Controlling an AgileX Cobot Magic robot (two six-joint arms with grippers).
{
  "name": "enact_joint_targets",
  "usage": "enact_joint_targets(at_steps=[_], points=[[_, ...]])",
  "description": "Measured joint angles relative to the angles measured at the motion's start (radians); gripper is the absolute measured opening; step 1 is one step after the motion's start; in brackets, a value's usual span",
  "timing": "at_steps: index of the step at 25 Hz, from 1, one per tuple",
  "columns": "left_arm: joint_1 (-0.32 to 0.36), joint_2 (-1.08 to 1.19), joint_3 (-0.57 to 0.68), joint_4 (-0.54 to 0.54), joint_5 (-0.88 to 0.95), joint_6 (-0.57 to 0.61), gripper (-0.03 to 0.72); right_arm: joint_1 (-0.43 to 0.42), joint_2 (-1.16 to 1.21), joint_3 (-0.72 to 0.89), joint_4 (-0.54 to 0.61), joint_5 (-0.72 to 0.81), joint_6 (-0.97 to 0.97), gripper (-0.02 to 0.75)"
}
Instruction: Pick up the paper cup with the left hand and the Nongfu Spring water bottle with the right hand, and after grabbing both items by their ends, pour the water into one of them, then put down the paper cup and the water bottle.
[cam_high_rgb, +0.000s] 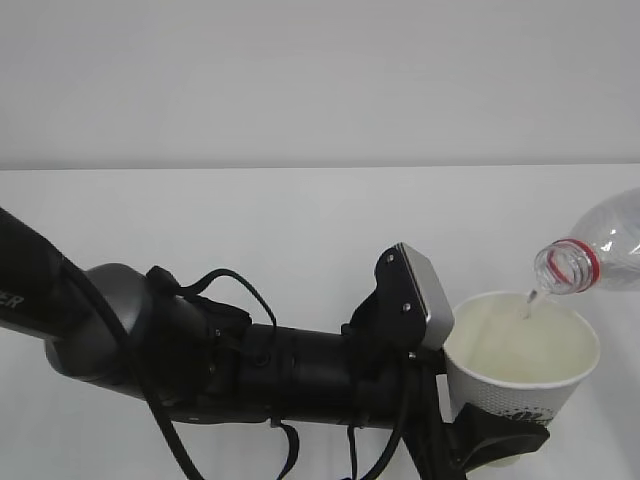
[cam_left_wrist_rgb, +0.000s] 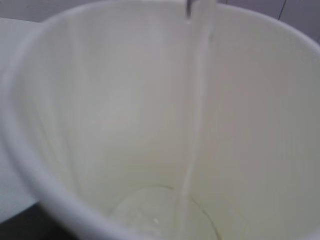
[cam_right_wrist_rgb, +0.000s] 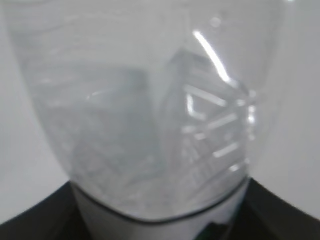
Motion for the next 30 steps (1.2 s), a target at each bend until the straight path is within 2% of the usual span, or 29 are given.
enact_joint_targets(at_steps=[30], points=[[0.000,0.000,0.000,0.000,0.000,0.000,0.528,0.000,0.000,0.000,0.015,0.000,-0.017,0.463]])
